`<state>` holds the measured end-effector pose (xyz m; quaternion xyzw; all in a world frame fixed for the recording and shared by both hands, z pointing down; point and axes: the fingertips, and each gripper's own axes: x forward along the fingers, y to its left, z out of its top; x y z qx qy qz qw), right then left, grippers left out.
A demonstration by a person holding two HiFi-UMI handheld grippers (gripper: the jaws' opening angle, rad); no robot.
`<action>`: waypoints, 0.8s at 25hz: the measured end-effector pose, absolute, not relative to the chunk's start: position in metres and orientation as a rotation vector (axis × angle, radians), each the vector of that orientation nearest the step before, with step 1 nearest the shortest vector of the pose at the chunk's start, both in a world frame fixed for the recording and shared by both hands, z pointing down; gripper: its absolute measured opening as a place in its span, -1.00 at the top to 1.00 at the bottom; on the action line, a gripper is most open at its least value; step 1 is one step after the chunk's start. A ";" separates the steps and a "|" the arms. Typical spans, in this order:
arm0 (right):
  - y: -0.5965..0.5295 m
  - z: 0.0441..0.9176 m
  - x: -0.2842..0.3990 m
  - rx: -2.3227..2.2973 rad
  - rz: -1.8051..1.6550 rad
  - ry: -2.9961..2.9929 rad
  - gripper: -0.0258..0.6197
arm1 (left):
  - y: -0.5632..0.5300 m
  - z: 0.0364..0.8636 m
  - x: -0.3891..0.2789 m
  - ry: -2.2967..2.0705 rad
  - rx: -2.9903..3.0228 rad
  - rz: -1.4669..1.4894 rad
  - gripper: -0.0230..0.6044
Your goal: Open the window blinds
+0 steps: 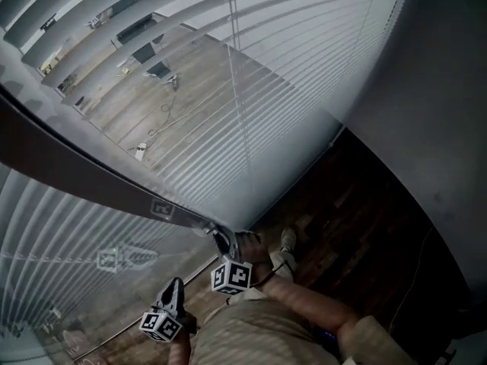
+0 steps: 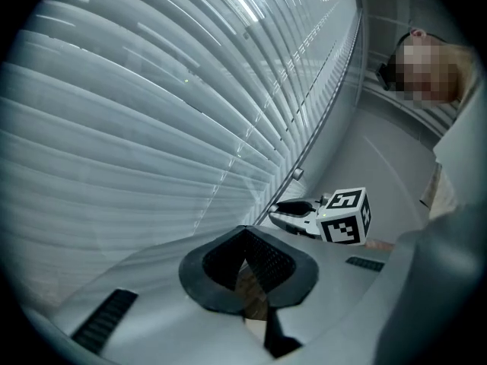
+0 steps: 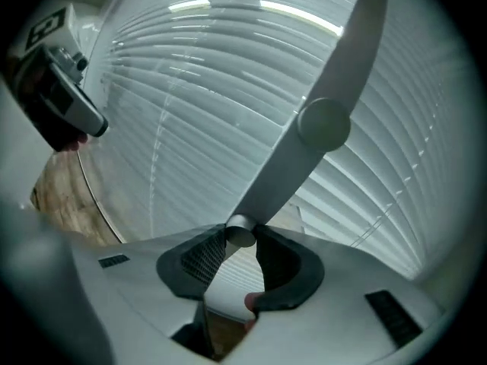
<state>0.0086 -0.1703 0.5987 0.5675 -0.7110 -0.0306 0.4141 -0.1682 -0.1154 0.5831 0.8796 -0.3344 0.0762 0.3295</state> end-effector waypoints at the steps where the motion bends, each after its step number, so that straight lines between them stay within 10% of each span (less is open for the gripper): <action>1: -0.171 0.598 0.008 1.439 -0.060 -1.802 0.52 | -0.116 0.582 -0.167 -0.868 2.303 0.206 0.89; 4: -0.171 0.602 0.006 1.507 0.268 -2.046 0.52 | -0.114 0.587 -0.165 -0.849 2.300 0.227 0.89; 14: -0.172 0.610 0.016 0.910 2.924 -2.410 0.53 | -0.109 0.595 -0.161 -0.812 2.287 0.209 0.89; 17: -0.174 0.613 0.018 1.005 2.859 -2.485 0.53 | -0.108 0.592 -0.162 -0.819 2.285 0.210 0.89; 20: -0.173 0.607 0.024 1.421 1.933 -2.647 0.36 | -0.108 0.592 -0.164 -0.827 2.284 0.211 0.89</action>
